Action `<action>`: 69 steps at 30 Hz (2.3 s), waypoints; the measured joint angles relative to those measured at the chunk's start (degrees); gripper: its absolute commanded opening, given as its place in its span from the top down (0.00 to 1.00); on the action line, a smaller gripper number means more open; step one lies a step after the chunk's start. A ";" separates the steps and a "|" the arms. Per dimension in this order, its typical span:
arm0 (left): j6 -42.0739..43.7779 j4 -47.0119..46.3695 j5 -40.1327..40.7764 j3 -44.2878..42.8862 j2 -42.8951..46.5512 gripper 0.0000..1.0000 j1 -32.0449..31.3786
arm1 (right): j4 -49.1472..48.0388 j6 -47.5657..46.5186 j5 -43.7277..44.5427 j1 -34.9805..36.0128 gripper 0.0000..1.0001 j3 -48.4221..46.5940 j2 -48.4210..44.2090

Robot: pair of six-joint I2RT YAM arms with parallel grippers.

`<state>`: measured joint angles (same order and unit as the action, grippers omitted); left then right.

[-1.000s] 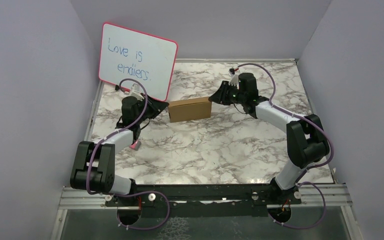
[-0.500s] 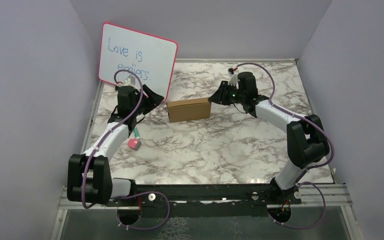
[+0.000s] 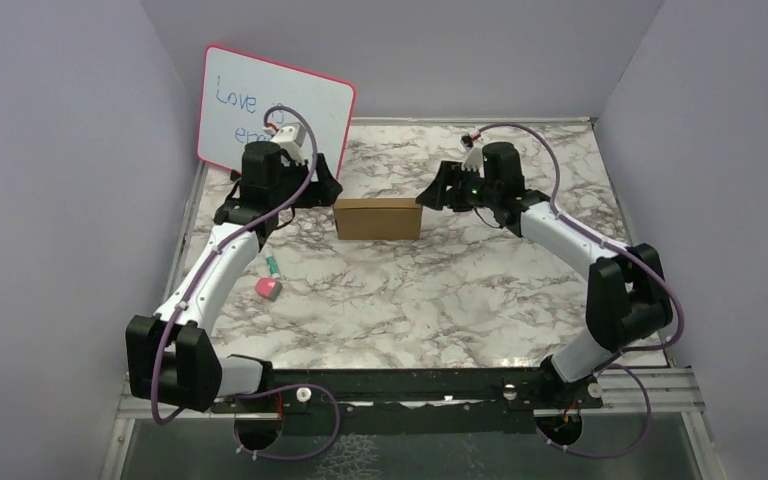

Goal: Fold the paper box

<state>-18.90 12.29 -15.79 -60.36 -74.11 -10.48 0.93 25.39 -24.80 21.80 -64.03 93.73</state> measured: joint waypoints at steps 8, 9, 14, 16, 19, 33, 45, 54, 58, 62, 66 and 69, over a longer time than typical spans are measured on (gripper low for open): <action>17.66 4.02 -0.59 -4.52 -2.14 0.22 -10.54 | -1.29 -1.33 0.20 0.00 0.10 8.52 -13.40; 20.24 4.09 -1.03 -4.92 -2.43 0.22 -11.43 | -1.51 -1.79 0.31 0.00 0.09 9.86 -15.13; 34.67 4.13 -3.26 -5.51 -4.17 0.21 -14.86 | -2.43 -3.96 0.92 0.00 0.00 16.94 -24.48; 41.18 4.13 -5.25 -5.51 -5.66 0.21 -15.72 | -3.41 -4.85 1.18 0.00 0.00 19.74 -28.44; 48.39 4.15 -8.55 -5.53 -7.87 0.21 -16.28 | -4.09 -6.36 1.60 0.00 0.00 23.58 -34.51; 66.47 11.47 -16.09 -18.78 -24.17 0.37 -16.26 | -4.26 -10.49 3.74 0.00 0.00 26.53 -46.29; 68.70 14.19 -16.52 -19.02 -26.71 0.58 -18.34 | -4.02 -11.13 3.89 0.00 0.00 26.56 -46.16; 69.29 13.16 -11.69 -18.75 -26.93 0.77 -21.38 | -3.80 -11.52 3.89 0.00 0.00 26.56 -46.16; 68.78 8.17 -6.38 -13.16 -23.39 0.77 -23.96 | -3.80 -11.50 3.89 0.00 0.00 26.62 -46.29; 67.34 0.76 0.00 -4.92 -18.60 0.77 -26.86 | -3.82 -11.50 3.89 0.00 0.00 26.75 -46.93; 66.27 -10.36 7.98 3.23 -15.87 0.71 -30.49 | -3.82 -11.47 3.91 0.00 0.00 26.99 -47.30; 66.18 -17.16 13.07 7.13 -15.54 0.66 -32.74 | -3.85 -11.43 4.00 0.00 0.00 27.19 -47.36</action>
<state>47.29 -4.86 -2.72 -53.23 -89.65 -43.22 -2.92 13.96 -20.80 21.80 -36.84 46.37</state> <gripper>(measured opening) 0.375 0.997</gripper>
